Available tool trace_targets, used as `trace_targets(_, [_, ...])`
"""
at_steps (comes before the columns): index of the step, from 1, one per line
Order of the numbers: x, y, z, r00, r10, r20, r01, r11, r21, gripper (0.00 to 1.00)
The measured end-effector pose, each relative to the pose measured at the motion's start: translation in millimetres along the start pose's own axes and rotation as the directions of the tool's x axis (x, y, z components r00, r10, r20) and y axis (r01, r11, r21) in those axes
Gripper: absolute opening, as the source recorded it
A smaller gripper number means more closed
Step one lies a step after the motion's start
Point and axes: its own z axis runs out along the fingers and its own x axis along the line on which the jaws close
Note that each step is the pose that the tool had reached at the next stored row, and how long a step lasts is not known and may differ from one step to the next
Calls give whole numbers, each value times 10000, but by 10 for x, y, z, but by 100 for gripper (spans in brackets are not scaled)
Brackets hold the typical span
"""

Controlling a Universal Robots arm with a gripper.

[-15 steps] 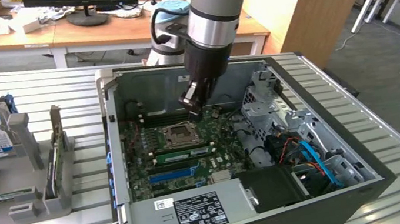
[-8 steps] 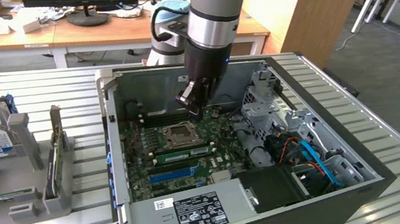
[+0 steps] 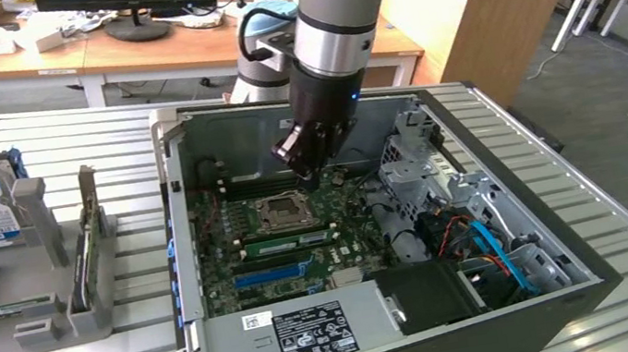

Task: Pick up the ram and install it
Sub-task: 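Press down the ram until it locks into place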

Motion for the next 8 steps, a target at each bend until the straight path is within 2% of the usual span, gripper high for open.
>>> trace_targets(4, [0, 0, 2, 9975, 711, 30, -711, 9975, 12, 11])
trace_targets(8, [0, 0, 4, 9906, 1366, 58, -1366, 9906, 20, 11])
